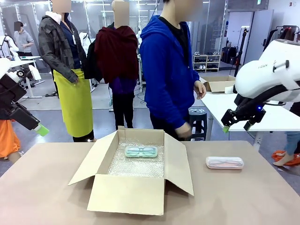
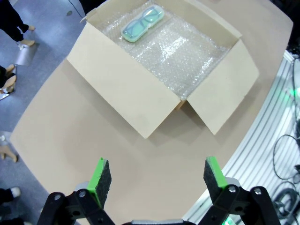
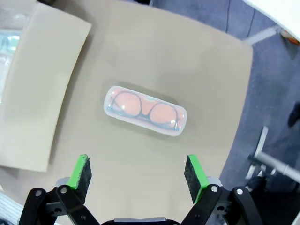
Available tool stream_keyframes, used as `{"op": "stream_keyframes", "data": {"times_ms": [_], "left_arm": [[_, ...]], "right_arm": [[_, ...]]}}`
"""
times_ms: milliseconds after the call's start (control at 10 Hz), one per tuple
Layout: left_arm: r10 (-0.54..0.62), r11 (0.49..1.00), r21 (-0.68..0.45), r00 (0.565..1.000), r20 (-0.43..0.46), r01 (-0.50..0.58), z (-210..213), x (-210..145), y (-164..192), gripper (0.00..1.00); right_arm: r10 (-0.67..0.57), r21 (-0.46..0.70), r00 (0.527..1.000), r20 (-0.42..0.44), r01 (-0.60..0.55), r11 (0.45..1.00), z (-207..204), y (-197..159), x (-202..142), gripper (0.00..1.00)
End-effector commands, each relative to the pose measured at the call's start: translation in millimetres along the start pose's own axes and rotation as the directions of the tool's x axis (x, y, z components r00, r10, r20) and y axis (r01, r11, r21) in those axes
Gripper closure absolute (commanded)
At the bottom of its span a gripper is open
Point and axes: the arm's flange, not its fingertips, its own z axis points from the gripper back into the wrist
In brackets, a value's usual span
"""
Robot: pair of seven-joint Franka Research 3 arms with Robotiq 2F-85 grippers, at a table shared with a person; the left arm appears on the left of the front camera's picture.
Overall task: Pack the glasses set securely to prepare it for shipping.
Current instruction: Put the Glasses case from the right side of the table into the Package Box.
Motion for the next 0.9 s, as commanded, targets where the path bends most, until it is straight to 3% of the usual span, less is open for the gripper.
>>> {"op": "stream_keyframes", "data": {"times_ms": [0,100,200,300,400,500,600,800], "left_arm": [[-0.010,1.000,-0.008,1.000,0.010,0.010,2.8,-0.4,1.2,0.00],[-0.010,1.000,-0.008,1.000,0.010,0.010,2.8,-0.4,1.2,0.00],[-0.010,1.000,-0.008,1.000,0.010,0.010,2.8,-0.4,1.2,0.00],[-0.010,1.000,-0.008,1.000,0.010,0.010,2.8,-0.4,1.2,0.00],[-0.010,1.000,-0.008,1.000,0.010,0.010,2.8,-0.4,1.2,0.00],[-0.010,1.000,-0.008,1.000,0.010,0.010,2.8,-0.4,1.2,0.00],[-0.010,1.000,-0.008,1.000,0.010,0.010,2.8,-0.4,1.2,0.00],[-0.010,1.000,-0.008,1.000,0.010,0.010,2.8,-0.4,1.2,0.00]], "right_arm": [[0.401,0.017,0.910,-0.105,-0.401,0.916,1.8,-13.4,13.0,0.00],[0.625,0.042,0.769,-0.133,-0.625,0.779,0.2,-13.1,18.0,0.00],[0.748,0.042,0.645,-0.155,-0.752,0.658,0.1,-5.6,25.3,0.00],[0.815,0.060,0.557,-0.161,-0.819,0.571,-1.0,4.6,27.6,0.00],[0.845,0.072,0.507,-0.167,-0.849,0.524,-3.3,14.2,26.2,0.00],[0.849,0.076,0.505,-0.154,-0.851,0.520,-5.0,21.7,21.8,0.00],[0.725,0.096,0.666,-0.176,-0.722,0.685,-3.8,12.1,23.7,0.00],[0.725,0.096,0.666,-0.176,-0.722,0.685,-3.8,12.1,23.7,0.00]]}}
